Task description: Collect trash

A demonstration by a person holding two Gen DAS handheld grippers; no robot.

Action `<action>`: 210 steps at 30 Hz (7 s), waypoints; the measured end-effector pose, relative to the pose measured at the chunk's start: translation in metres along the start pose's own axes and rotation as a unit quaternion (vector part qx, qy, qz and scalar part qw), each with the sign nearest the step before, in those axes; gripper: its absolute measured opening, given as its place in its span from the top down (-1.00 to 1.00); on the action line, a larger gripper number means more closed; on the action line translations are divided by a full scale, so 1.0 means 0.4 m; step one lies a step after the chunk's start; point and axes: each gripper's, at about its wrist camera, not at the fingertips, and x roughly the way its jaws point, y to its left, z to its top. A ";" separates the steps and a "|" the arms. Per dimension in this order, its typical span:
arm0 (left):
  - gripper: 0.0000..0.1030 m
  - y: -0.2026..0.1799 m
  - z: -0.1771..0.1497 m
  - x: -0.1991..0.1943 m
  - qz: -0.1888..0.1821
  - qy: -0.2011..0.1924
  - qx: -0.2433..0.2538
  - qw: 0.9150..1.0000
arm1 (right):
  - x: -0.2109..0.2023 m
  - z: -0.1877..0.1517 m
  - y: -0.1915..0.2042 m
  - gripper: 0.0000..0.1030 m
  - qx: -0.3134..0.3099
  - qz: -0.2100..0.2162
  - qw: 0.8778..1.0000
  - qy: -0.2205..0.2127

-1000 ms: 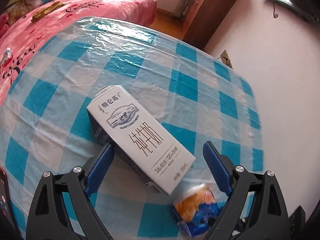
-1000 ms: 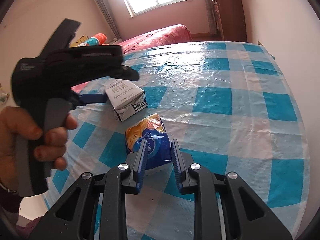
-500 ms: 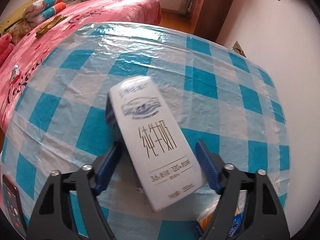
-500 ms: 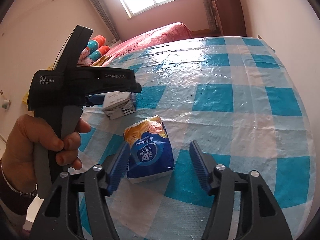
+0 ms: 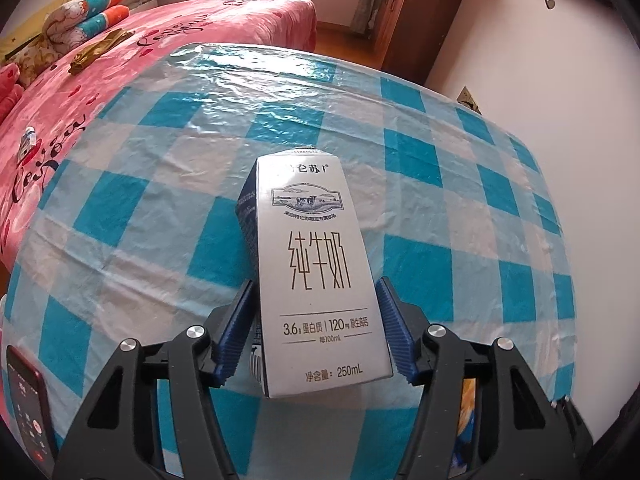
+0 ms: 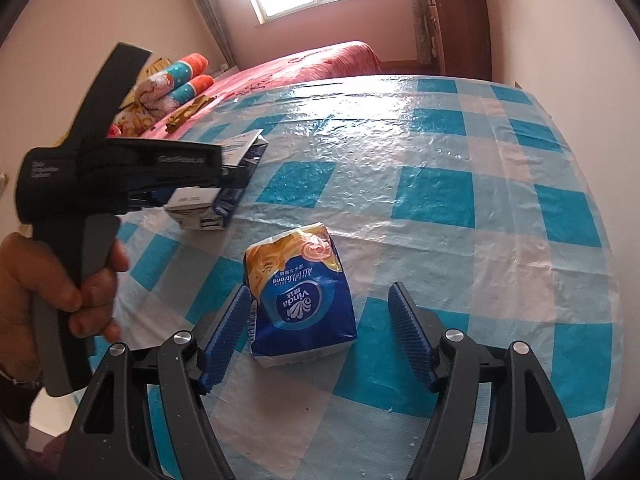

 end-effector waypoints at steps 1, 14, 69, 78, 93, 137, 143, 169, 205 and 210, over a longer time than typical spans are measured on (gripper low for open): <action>-0.20 0.004 -0.005 -0.006 0.000 -0.002 0.003 1.000 | 0.002 0.000 0.004 -0.47 -0.004 0.000 1.000 0.002; -0.20 0.043 -0.087 -0.092 -0.014 -0.017 0.037 0.999 | 0.012 -0.003 0.029 -0.61 -0.031 -0.029 0.999 0.012; -0.17 0.179 -0.239 -0.180 -0.094 -0.027 0.050 0.994 | -0.044 -0.036 0.105 0.42 -0.032 -0.057 0.998 -0.009; -0.06 0.217 -0.239 -0.222 -0.111 -0.042 0.045 0.992 | -0.067 -0.035 0.139 0.42 -0.021 -0.045 0.999 -0.010; -0.06 0.310 -0.246 -0.308 -0.132 -0.079 0.020 0.988 | -0.104 -0.028 0.212 0.42 -0.020 -0.028 0.999 -0.017; -0.06 0.888 -0.434 -0.522 0.011 -0.144 -0.175 0.974 | -0.029 0.040 0.894 0.42 -0.252 0.168 0.953 0.022; -0.06 0.987 -0.484 -0.502 0.029 -0.132 -0.221 0.966 | 0.014 0.007 1.022 0.42 -0.297 0.193 0.934 0.043; -0.30 1.158 -0.602 -0.361 0.052 -0.090 -0.316 0.943 | 0.166 -0.078 1.194 -0.57 -0.337 0.210 0.915 0.071; -0.92 0.824 -0.417 -0.537 0.096 -0.241 -0.142 0.955 | -0.007 0.007 0.800 -0.79 -0.166 0.140 0.975 -0.044; -0.92 0.746 -0.382 -0.543 0.075 -0.251 -0.116 0.958 | -0.037 0.016 0.719 -0.79 -0.139 0.122 0.981 -0.063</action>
